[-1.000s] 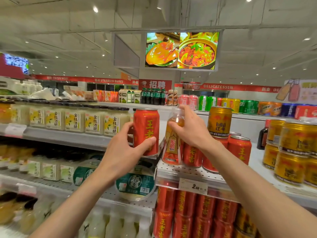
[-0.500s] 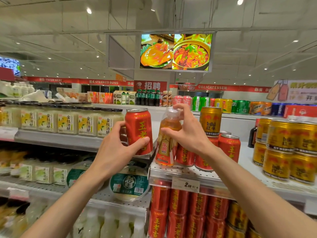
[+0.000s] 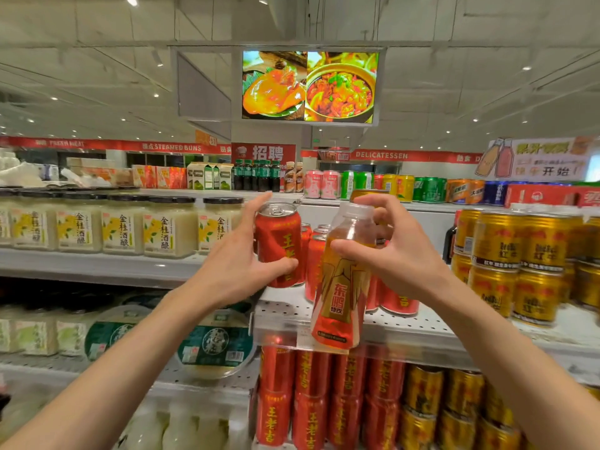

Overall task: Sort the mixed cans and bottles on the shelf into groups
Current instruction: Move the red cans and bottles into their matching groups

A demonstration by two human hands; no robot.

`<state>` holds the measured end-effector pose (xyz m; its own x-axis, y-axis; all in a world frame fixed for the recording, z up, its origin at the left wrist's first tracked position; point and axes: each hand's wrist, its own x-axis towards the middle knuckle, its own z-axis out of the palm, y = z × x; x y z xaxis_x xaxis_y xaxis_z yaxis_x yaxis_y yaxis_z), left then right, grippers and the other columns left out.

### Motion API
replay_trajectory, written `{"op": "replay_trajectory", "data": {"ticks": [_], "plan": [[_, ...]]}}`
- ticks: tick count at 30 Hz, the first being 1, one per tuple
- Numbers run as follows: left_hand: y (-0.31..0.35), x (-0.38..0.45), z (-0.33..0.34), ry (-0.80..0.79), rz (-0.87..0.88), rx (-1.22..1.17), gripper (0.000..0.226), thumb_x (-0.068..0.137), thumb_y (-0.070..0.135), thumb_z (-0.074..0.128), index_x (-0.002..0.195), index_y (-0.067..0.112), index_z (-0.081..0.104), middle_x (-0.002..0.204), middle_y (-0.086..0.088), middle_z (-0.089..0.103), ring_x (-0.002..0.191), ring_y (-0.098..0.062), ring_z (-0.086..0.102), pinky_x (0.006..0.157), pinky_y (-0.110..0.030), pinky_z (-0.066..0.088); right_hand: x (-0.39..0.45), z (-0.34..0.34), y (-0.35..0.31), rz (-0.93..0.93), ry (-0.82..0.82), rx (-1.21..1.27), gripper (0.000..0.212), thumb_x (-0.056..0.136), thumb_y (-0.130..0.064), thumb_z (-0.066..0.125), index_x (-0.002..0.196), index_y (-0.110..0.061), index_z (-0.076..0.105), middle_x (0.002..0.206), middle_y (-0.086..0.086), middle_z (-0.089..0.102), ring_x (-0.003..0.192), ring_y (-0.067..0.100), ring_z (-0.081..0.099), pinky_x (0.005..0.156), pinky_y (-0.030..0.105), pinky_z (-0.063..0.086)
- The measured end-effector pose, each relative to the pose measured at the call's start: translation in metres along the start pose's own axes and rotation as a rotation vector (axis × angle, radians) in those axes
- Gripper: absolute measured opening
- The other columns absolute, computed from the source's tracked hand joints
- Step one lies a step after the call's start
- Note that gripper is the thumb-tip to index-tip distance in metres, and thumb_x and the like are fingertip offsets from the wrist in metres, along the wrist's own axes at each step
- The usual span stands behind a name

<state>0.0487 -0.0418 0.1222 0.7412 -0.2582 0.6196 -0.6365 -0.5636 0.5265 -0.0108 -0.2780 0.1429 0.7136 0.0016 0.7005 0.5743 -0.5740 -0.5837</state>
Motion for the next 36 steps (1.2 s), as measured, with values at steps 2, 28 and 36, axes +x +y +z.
{"op": "replay_trajectory", "data": {"ticks": [2,28,36], "plan": [[0.003,0.007,0.005,-0.036,0.035,0.106,0.095,0.078,0.042,0.084,0.147,0.045,0.019,0.108,0.006,0.068,0.104,-0.022,0.065,0.102,-0.041,0.047,-0.005,-0.004,0.003,0.015,-0.021,0.003,0.067,0.074,-0.036,0.086,0.129,-0.033,0.048,0.111,-0.013,0.061,0.098,0.002,0.065,0.070,0.016,0.057],[-0.026,0.055,0.032,-0.164,0.089,0.636,0.086,0.077,0.066,0.074,0.148,0.029,0.042,0.125,0.002,0.062,0.117,-0.020,0.055,0.104,-0.046,0.042,-0.020,0.005,0.028,0.098,-0.035,0.023,0.070,0.069,-0.039,0.089,0.127,-0.032,0.051,0.114,-0.010,0.065,0.099,0.006,0.069,0.081,0.034,0.063],[-0.029,0.030,0.032,0.053,0.265,0.431,0.067,0.087,0.040,0.074,0.146,0.020,0.049,0.144,-0.006,0.051,0.134,-0.023,0.045,0.112,-0.046,0.041,-0.028,0.007,0.030,0.125,-0.008,0.039,0.067,0.070,-0.036,0.090,0.125,-0.033,0.052,0.112,-0.005,0.067,0.097,0.010,0.071,0.081,0.036,0.063]]}}
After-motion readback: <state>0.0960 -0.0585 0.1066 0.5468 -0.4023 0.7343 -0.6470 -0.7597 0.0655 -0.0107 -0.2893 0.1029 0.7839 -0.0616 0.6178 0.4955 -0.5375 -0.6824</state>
